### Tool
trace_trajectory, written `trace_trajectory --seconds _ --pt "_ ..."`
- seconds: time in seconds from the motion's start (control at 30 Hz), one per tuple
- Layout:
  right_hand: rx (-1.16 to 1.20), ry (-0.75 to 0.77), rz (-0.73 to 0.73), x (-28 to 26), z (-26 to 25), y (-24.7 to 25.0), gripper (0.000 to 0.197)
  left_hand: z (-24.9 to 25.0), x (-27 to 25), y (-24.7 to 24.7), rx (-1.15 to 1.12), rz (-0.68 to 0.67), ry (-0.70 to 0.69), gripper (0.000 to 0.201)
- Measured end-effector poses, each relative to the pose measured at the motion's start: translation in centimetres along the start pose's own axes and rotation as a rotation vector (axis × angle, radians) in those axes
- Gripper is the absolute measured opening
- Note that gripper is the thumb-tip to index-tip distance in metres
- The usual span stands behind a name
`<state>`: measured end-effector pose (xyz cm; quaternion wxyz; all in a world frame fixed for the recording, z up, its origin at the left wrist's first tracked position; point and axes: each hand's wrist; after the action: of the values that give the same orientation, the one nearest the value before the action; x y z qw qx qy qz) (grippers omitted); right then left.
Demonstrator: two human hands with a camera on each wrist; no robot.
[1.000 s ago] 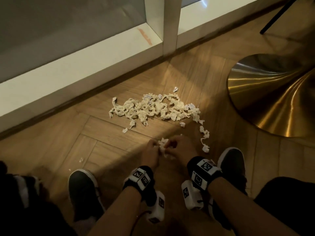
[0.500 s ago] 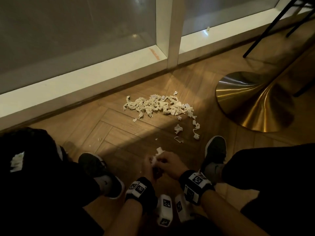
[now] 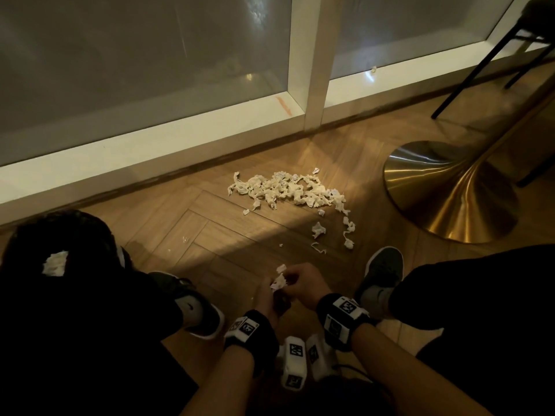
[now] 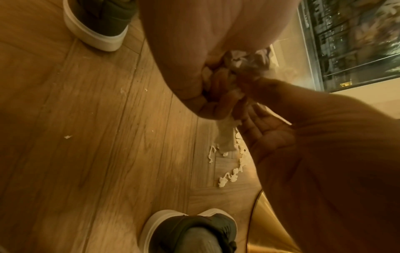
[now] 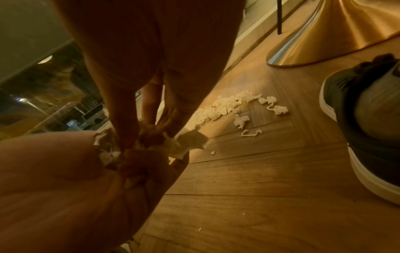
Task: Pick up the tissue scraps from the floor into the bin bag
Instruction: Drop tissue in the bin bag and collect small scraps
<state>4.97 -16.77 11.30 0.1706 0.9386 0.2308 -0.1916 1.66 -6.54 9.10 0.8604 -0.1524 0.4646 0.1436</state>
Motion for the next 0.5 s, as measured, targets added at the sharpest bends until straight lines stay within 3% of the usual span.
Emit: trace_trajectory --seconds 0.17,0.33,0.5 --pt "0.116 0.021 -0.021 0.0 0.3 0.2 0.008 -0.2 0.5 -0.6 0.071 0.076 -0.042 0.03" --pt "0.144 0.006 -0.073 0.3 0.7 0.0 0.011 -0.1 1.2 -0.2 0.155 0.157 -0.11 0.021" --pt "0.072 -0.005 -0.076 0.8 1.0 -0.4 0.019 0.2 1.3 -0.1 0.164 0.193 -0.087 0.02"
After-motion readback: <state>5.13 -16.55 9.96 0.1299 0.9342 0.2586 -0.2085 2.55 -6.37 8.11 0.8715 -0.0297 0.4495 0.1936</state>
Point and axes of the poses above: each hand's wrist, its own x-axis towards the middle knuckle, its own y-axis out of the back of the hand, z = x × y, and after that the axes turned 13 degrees about x, right-handed
